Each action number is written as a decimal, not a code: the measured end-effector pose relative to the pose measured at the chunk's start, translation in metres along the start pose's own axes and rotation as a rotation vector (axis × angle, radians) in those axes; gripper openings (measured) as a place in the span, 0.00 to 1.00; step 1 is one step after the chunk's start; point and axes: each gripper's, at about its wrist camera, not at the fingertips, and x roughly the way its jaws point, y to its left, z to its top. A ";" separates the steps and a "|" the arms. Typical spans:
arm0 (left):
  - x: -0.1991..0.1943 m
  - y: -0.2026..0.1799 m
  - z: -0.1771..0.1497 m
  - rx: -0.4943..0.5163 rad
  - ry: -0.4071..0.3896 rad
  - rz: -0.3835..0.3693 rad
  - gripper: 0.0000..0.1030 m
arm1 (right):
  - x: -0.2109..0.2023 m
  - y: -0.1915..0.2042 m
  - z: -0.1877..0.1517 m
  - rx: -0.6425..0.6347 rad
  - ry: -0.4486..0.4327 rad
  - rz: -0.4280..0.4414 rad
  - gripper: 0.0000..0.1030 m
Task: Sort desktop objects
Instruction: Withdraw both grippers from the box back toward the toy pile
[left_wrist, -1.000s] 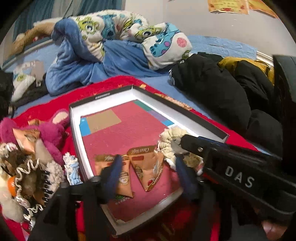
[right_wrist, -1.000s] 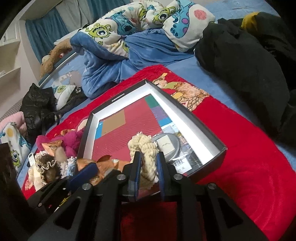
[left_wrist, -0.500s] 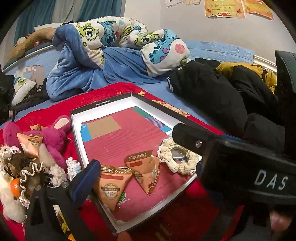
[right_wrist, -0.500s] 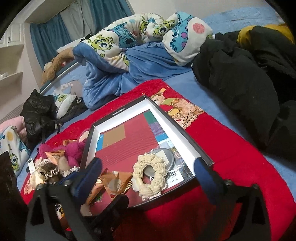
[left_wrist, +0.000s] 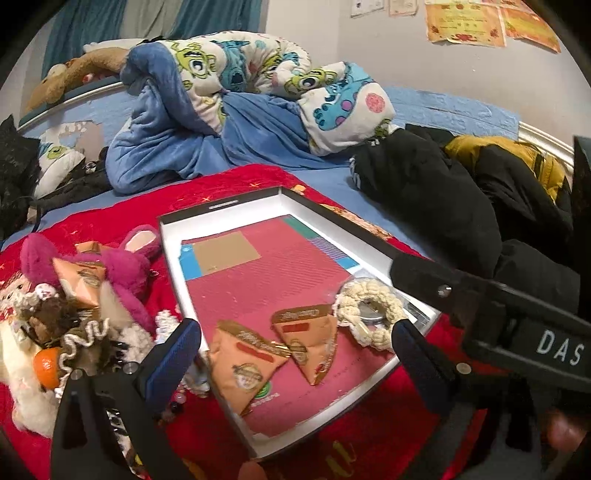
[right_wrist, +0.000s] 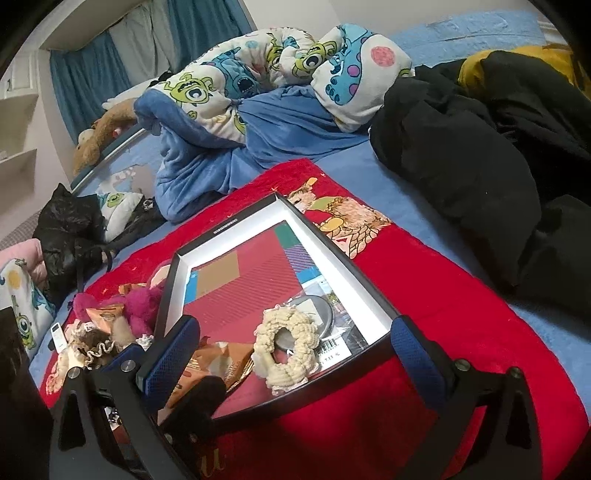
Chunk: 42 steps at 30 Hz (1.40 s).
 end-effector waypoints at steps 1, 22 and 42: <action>-0.001 0.002 0.000 -0.005 -0.001 0.001 1.00 | -0.002 0.001 0.000 -0.003 -0.008 0.004 1.00; -0.079 0.072 0.009 -0.059 -0.028 0.162 1.00 | -0.011 0.055 -0.006 0.044 -0.051 0.179 1.00; -0.175 0.172 -0.043 -0.200 -0.009 0.331 1.00 | -0.014 0.146 -0.046 -0.129 0.003 0.296 1.00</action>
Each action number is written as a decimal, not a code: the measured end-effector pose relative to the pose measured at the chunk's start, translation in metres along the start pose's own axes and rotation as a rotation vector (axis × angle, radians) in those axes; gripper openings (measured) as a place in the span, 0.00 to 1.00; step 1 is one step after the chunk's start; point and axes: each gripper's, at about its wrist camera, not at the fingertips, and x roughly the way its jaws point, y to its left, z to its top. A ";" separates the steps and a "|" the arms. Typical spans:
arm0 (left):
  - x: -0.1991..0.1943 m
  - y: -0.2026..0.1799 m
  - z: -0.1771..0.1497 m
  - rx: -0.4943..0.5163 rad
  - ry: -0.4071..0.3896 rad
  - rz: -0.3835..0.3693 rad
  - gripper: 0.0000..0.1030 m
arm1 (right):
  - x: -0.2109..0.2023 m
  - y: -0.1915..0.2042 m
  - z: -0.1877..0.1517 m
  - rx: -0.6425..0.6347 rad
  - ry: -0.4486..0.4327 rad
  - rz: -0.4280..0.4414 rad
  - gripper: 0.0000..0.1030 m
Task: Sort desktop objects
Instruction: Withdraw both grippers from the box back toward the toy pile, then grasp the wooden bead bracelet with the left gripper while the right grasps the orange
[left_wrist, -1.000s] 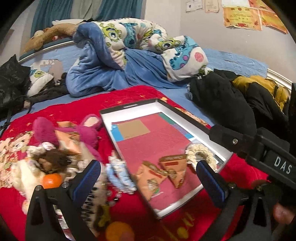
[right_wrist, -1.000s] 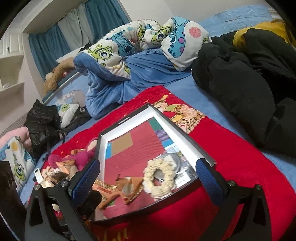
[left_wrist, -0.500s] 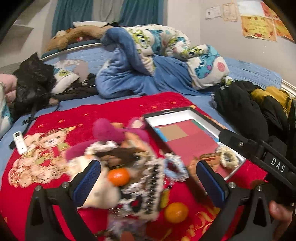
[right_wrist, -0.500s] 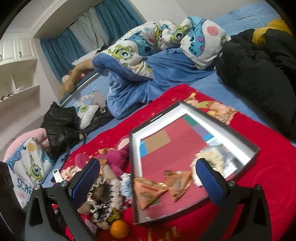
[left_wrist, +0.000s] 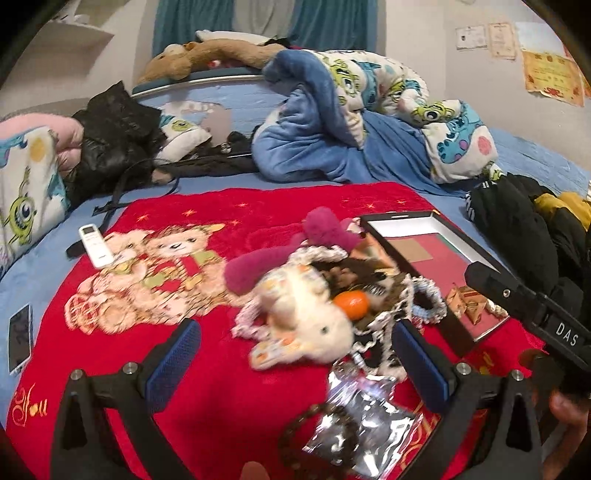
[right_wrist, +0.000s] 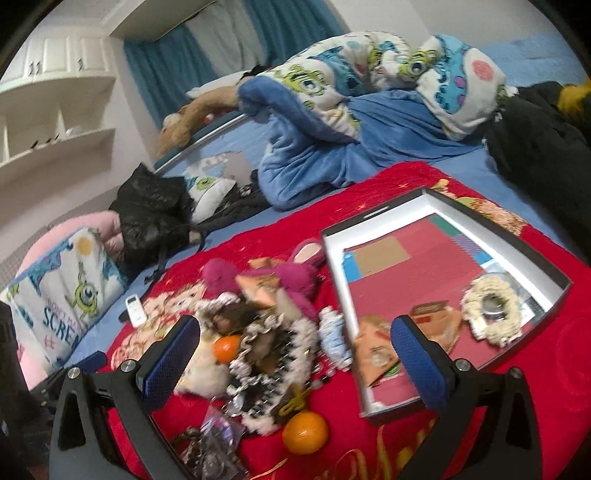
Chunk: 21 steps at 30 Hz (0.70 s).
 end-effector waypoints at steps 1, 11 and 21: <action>-0.001 0.003 -0.003 -0.002 0.007 0.001 1.00 | 0.001 0.004 -0.003 -0.011 0.008 0.002 1.00; 0.008 0.019 -0.049 0.029 0.103 -0.008 1.00 | 0.011 0.016 -0.024 -0.122 0.077 -0.031 1.00; 0.019 0.032 -0.073 0.047 0.174 0.015 1.00 | 0.017 0.018 -0.045 -0.130 0.144 -0.012 1.00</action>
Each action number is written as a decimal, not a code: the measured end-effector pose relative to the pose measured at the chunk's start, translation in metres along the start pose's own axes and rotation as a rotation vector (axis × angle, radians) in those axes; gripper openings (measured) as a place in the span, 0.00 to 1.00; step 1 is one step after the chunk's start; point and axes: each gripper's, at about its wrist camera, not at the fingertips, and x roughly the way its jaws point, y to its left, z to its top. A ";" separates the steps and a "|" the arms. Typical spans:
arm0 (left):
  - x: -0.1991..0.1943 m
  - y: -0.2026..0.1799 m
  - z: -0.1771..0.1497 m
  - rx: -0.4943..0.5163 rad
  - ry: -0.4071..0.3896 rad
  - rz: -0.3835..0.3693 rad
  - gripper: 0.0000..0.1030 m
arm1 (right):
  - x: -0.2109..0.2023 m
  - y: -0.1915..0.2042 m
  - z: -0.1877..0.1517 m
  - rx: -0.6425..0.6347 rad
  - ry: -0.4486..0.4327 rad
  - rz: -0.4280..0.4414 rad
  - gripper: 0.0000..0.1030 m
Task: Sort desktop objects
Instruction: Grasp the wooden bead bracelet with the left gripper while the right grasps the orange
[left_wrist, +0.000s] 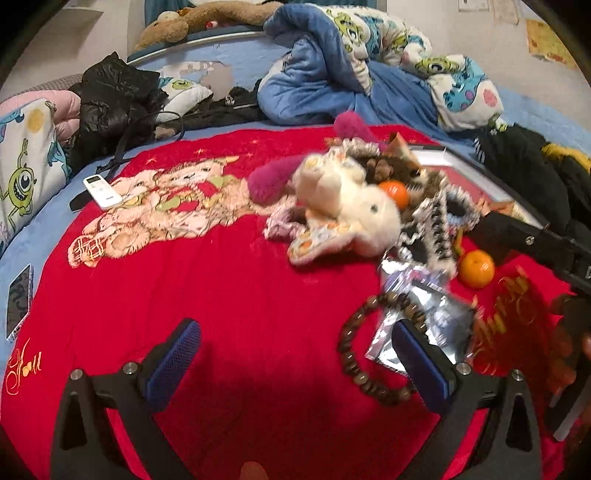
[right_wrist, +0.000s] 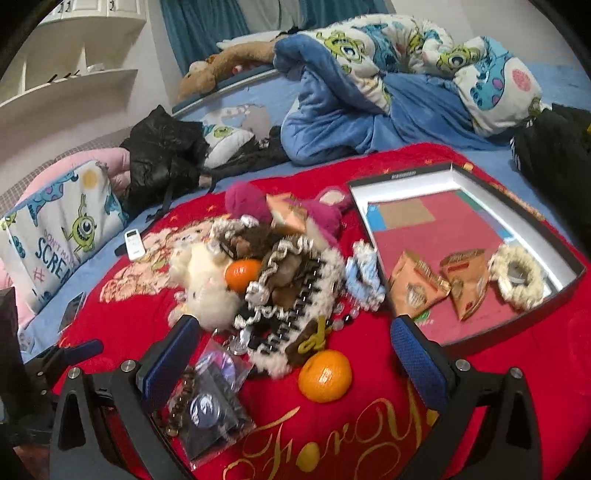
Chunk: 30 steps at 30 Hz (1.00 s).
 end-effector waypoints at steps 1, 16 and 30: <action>0.003 0.001 -0.001 -0.003 0.010 -0.006 1.00 | 0.001 -0.001 -0.002 0.008 0.008 0.005 1.00; 0.040 0.001 -0.010 -0.023 0.154 0.034 1.00 | 0.041 -0.005 -0.020 -0.001 0.187 -0.071 0.88; 0.040 0.002 -0.012 -0.021 0.143 0.037 1.00 | 0.046 0.004 -0.025 -0.067 0.211 -0.137 0.90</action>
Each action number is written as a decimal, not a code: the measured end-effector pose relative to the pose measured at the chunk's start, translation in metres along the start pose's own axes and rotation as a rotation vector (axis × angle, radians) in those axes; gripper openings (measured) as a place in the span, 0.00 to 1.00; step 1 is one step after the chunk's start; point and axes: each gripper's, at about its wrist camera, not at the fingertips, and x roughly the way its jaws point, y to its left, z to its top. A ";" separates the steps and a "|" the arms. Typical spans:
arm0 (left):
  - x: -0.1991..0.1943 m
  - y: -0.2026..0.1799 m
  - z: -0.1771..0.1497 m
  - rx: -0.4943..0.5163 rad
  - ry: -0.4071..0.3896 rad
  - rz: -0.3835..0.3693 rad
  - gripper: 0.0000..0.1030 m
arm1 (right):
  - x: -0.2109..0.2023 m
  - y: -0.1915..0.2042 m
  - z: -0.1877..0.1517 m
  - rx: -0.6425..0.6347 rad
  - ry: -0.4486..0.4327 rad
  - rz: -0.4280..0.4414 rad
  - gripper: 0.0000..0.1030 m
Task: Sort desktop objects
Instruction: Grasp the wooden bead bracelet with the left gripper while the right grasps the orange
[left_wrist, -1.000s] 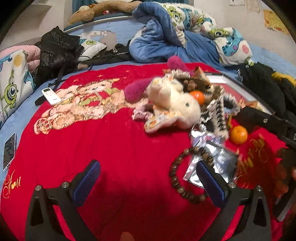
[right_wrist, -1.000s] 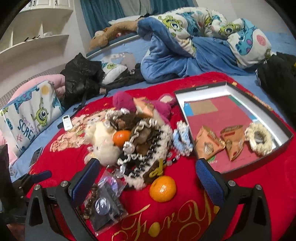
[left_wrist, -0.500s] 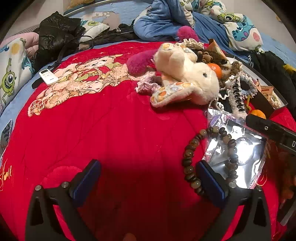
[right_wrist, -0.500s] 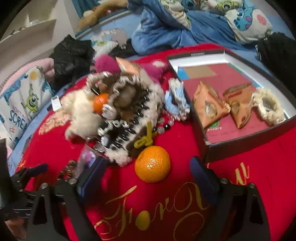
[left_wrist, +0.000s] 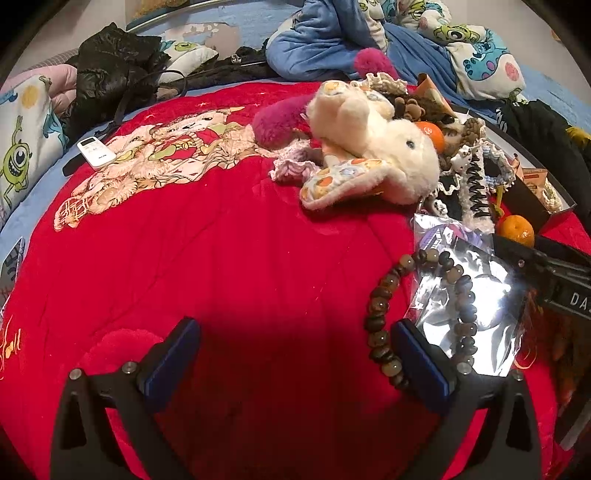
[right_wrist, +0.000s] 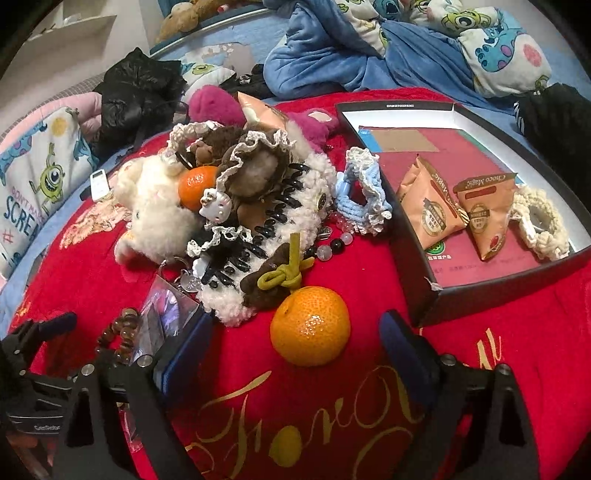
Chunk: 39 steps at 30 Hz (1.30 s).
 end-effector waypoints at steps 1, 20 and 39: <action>0.000 0.000 0.000 0.000 -0.003 0.000 1.00 | 0.000 0.001 0.000 -0.006 0.000 -0.010 0.90; -0.021 -0.015 -0.009 0.080 -0.073 -0.068 0.37 | -0.005 0.016 -0.005 -0.067 -0.013 -0.061 0.35; -0.039 -0.009 -0.011 0.069 -0.133 -0.134 0.13 | -0.016 0.019 -0.006 -0.041 -0.037 -0.060 0.35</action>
